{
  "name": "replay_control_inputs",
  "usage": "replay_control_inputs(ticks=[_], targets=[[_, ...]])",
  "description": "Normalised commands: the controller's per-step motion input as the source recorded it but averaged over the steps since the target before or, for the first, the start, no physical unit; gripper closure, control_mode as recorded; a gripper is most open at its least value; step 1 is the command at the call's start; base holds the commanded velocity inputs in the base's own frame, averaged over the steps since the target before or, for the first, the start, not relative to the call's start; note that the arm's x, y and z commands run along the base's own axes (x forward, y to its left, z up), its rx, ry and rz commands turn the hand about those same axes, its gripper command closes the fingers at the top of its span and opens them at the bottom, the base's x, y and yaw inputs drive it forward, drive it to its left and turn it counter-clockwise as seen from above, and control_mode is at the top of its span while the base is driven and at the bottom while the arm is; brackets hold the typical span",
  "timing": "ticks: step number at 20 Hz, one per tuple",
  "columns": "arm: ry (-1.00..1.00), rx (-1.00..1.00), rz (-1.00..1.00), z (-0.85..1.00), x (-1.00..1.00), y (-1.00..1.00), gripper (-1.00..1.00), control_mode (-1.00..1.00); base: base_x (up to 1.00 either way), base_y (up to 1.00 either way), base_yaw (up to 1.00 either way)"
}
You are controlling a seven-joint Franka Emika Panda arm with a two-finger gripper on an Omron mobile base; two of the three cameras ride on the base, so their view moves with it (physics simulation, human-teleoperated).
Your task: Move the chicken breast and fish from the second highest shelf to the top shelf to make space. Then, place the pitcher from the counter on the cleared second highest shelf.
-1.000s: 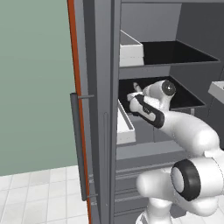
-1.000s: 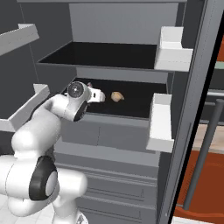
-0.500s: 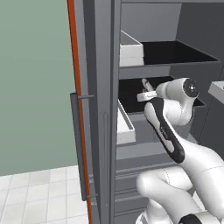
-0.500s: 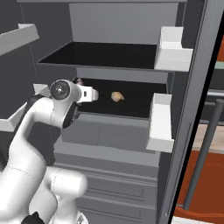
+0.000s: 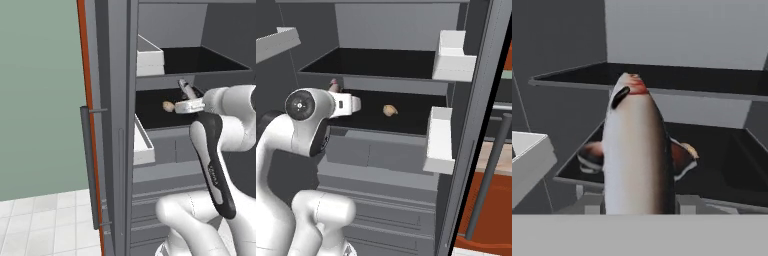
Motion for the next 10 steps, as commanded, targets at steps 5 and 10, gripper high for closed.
replay_control_inputs(ticks=[5,10], targets=[[-0.02,0.00,0.00,0.80,-0.05,-0.22,1.00,-1.00,0.00,0.00,0.00],[0.09,0.02,0.02,0.58,0.47,-0.31,1.00,-1.00,0.00,0.00,0.00]])
